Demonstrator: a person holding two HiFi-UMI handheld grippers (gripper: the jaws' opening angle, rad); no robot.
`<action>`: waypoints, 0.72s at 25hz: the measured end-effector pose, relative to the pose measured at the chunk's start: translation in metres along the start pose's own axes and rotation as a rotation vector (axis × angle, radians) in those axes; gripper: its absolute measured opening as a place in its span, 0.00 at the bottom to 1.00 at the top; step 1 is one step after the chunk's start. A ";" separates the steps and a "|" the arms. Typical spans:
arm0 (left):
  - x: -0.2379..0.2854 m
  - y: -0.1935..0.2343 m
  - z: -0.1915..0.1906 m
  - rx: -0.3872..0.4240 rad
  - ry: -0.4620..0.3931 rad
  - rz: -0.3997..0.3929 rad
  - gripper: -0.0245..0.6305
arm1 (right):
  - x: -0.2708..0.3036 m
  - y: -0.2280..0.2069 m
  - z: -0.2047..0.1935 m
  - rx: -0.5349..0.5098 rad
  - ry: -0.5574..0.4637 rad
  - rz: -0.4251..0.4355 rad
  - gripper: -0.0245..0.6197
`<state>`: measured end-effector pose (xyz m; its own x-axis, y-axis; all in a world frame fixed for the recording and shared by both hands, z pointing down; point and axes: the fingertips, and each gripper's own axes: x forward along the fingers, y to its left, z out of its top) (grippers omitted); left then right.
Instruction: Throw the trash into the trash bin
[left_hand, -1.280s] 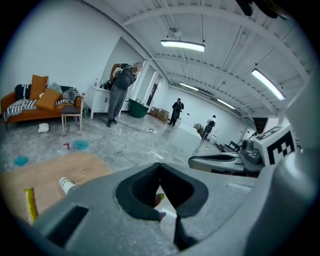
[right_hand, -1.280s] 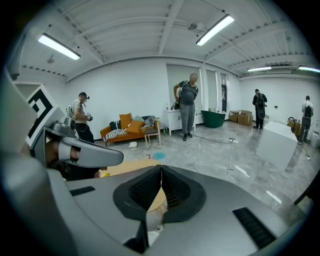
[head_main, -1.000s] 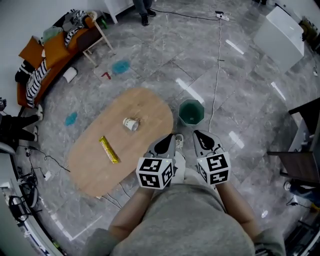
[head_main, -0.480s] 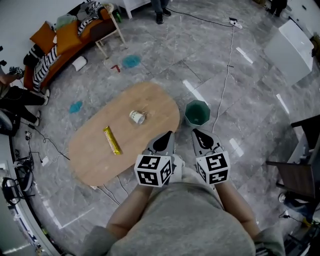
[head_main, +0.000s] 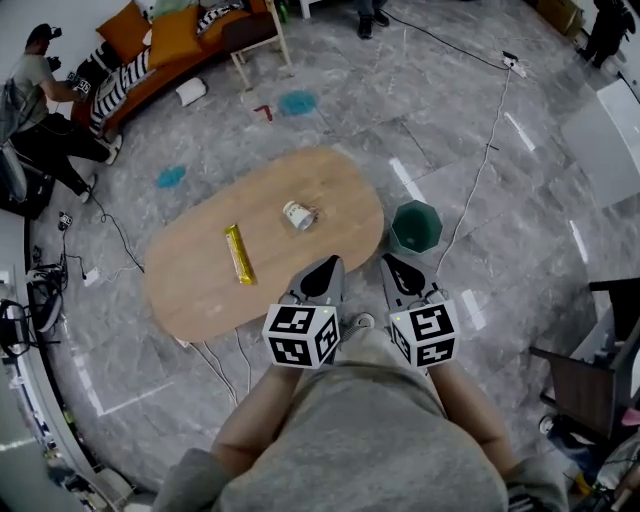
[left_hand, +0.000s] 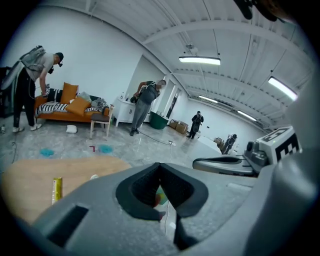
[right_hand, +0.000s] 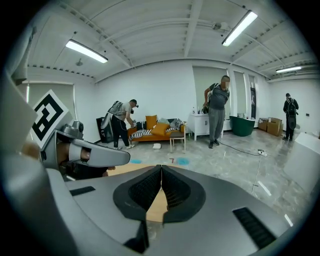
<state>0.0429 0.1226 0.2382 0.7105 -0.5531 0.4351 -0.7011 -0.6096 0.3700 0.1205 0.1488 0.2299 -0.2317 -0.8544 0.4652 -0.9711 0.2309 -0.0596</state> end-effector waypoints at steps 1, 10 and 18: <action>-0.005 0.007 0.000 -0.010 -0.006 0.015 0.04 | 0.004 0.006 0.001 -0.006 0.003 0.015 0.05; -0.049 0.074 0.001 -0.075 -0.037 0.123 0.04 | 0.046 0.071 0.017 -0.063 0.019 0.126 0.05; -0.084 0.126 0.008 -0.112 -0.063 0.189 0.04 | 0.080 0.128 0.033 -0.095 0.030 0.201 0.05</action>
<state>-0.1042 0.0877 0.2412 0.5661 -0.6880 0.4541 -0.8217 -0.4268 0.3777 -0.0238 0.0944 0.2308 -0.4170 -0.7727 0.4786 -0.8955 0.4393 -0.0710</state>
